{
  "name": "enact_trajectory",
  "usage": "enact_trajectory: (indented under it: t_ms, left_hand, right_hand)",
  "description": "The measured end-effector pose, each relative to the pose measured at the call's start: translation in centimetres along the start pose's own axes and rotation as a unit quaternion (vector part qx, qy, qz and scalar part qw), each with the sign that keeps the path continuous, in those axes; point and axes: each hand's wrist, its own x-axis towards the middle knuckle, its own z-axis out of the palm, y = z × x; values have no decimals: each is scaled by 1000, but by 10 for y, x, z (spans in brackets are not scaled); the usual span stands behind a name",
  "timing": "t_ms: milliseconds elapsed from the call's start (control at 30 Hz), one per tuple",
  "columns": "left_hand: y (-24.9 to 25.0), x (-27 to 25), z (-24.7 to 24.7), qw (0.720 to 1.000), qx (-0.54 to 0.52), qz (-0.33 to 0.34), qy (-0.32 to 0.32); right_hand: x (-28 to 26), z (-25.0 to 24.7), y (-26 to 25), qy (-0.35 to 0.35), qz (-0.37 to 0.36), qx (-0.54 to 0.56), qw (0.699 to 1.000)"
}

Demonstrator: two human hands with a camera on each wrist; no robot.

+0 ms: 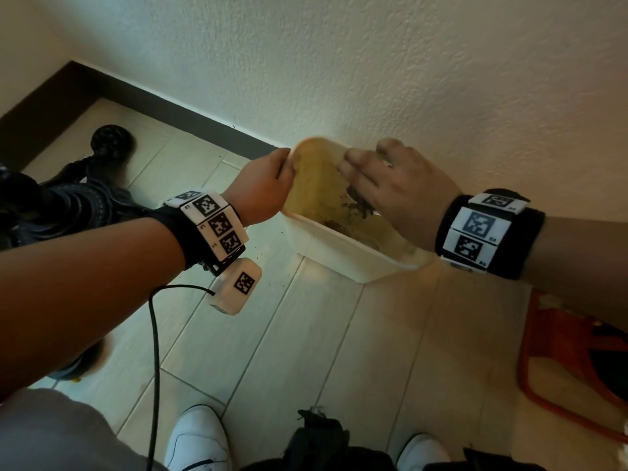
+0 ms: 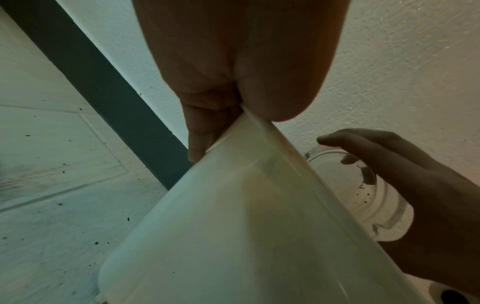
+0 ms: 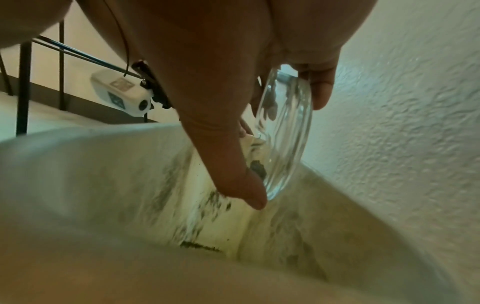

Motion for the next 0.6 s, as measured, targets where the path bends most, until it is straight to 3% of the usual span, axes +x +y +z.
enact_trajectory:
  t_ms: [100,267,500,600]
  left_hand:
    - [0,0,0,1000,1,1,-2]
    - [0,0,0,1000,0,5,-4]
    - [5,-2,-2,1000,1,-2,-6]
    - [5,-2,-3,1000,6,-3,-8]
  right_hand:
    - [-3,0,-1,-14,-35,-12,999]
    - [2,2,1,-28,-22,-3,999]
    - [1,8,2,11,-50,-21,998]
    - [1,9,2,22,-27,-27,999]
